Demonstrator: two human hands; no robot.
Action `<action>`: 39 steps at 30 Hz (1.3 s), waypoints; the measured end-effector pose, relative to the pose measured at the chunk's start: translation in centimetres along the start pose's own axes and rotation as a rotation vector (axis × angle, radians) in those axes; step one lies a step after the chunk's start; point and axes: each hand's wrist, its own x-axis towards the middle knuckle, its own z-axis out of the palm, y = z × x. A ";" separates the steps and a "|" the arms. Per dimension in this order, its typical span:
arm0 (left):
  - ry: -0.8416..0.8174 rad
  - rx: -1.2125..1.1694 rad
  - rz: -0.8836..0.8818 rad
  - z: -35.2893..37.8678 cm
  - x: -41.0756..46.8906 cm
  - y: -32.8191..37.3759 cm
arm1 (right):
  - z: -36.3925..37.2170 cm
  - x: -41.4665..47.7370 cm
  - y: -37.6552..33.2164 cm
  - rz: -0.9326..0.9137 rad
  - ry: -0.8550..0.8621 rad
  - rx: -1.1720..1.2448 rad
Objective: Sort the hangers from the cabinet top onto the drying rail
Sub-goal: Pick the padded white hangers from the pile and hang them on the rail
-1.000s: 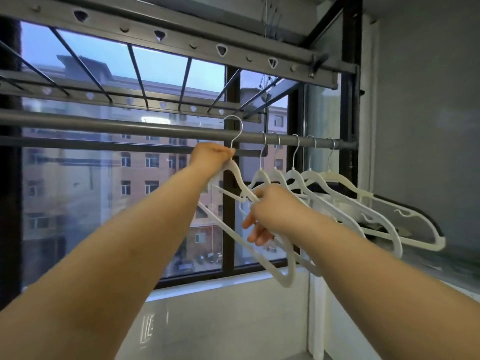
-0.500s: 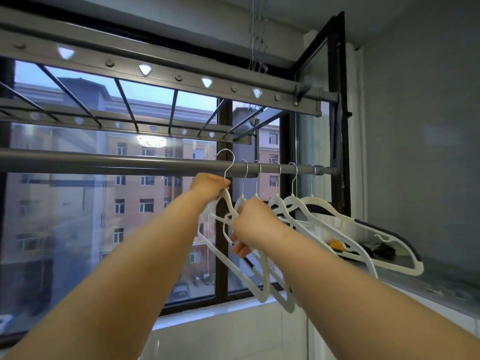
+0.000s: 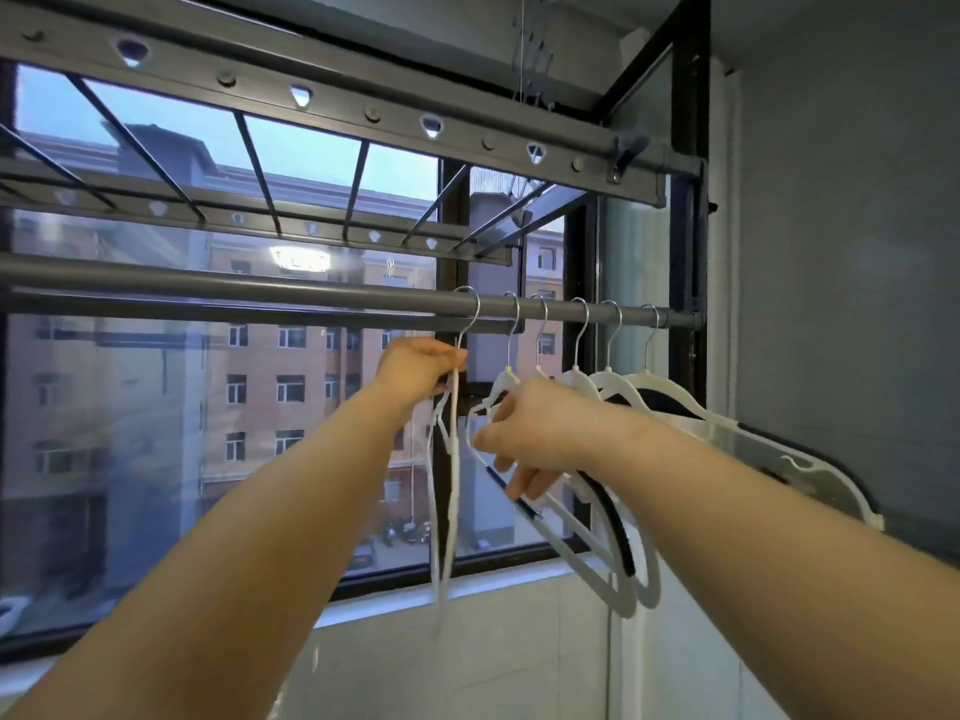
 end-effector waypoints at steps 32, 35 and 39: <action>0.262 0.056 0.050 1.3 -1.2 -1.3 | 4.4 -1.4 3.3 -0.043 0.124 0.345; 0.222 0.035 0.039 1.6 -1.6 -1.4 | 4.6 -0.7 3.0 0.004 0.207 0.188; 0.213 0.023 0.026 2.0 -2.1 -1.8 | 5.1 0.4 2.4 0.080 0.191 0.077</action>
